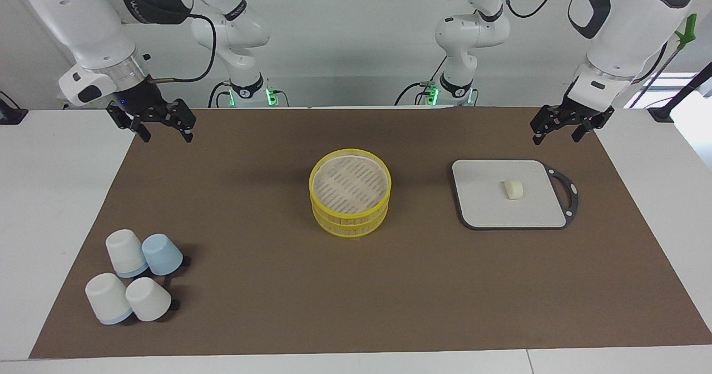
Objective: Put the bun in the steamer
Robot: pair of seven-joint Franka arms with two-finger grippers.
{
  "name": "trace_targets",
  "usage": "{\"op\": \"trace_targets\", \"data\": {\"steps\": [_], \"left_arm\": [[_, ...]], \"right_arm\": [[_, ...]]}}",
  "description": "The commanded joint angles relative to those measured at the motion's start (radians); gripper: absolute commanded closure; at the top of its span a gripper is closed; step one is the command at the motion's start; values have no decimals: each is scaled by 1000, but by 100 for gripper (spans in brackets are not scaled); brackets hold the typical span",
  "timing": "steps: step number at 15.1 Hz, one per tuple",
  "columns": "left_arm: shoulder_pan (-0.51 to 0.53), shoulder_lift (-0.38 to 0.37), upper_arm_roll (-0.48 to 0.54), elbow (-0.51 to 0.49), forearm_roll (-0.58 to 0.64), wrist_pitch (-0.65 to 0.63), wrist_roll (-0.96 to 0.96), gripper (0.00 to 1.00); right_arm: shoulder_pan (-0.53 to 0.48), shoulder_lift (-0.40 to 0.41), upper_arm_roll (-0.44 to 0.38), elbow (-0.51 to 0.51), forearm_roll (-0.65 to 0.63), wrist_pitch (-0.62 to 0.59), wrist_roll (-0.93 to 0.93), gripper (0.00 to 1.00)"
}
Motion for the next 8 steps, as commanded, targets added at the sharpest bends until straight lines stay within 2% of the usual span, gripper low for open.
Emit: {"op": "trace_targets", "data": {"steps": [1, 8], "left_arm": [[-5, 11, 8, 25, -16, -26, -10, 0], [-5, 11, 7, 23, -16, -15, -3, 0]], "right_arm": [[-15, 6, 9, 5, -26, 17, -30, 0], [-15, 6, 9, 2, -50, 14, -81, 0]]}}
